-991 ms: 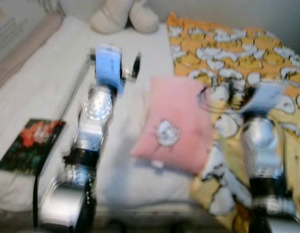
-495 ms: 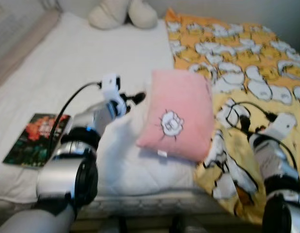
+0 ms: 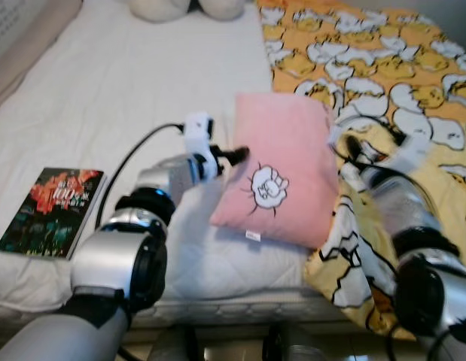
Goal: Clean up the room
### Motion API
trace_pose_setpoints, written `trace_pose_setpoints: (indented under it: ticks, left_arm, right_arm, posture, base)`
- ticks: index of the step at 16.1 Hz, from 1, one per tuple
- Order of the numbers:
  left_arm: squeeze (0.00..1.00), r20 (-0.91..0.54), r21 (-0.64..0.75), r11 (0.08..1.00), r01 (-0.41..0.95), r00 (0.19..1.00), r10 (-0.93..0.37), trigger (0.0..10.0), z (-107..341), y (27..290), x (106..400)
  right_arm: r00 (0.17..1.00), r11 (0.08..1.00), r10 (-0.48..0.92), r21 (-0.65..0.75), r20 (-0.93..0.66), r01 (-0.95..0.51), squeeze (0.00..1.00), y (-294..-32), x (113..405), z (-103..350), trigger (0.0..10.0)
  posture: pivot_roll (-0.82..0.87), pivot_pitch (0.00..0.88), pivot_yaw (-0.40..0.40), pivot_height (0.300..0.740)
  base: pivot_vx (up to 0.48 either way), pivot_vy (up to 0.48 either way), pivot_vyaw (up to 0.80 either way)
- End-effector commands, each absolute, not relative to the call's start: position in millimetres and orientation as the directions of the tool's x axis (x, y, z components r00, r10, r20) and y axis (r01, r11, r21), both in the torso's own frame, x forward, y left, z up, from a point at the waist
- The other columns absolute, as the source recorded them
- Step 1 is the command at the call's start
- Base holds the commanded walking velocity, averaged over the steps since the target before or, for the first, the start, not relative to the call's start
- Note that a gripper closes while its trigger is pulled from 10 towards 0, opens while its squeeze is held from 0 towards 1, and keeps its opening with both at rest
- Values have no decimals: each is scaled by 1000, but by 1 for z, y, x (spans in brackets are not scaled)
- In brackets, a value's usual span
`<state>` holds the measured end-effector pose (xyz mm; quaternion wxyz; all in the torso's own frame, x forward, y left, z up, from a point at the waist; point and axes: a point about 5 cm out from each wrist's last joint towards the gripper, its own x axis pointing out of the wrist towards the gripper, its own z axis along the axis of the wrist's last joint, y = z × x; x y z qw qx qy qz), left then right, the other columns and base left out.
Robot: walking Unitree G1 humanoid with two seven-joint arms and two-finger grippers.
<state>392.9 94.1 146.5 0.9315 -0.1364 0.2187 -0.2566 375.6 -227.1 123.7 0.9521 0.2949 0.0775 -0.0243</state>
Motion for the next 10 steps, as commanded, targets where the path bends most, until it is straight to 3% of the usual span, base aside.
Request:
trace_pose_setpoints:
  ticks: [1, 4, 6, 10]
  left_arm:
    - [0, -334, -354, 822, 445, 761, -556, 10000, 151, 94, 394]
    - [0, -295, -407, 782, 472, 742, -602, 10000, 155, 86, 394]
    - [0, -262, -437, 732, 523, 704, -660, 10000, 159, 74, 392]
    - [0, -258, -452, 672, 587, 635, -728, 10000, 153, 51, 383]
  right_arm:
    - [981, 802, 50, 593, -185, 72, 0, -218, 374, 115, 10000]
    - [971, 773, 136, 634, -196, 20, 0, -191, 378, 111, 10000]
    - [967, 731, 132, 680, -219, 54, 0, -187, 375, 103, 10000]
    - [962, 739, 114, 668, -248, 85, 0, -193, 370, 95, 10000]
  posture:
    - [-134, 174, -23, 697]
    - [-116, 187, -31, 697]
    - [-103, 195, -38, 697]
    - [-111, 201, -43, 697]
  base:
    - [0, 0, 0]
    - [0, 0, 0]
    - [0, 0, 0]
    - [0, 0, 0]
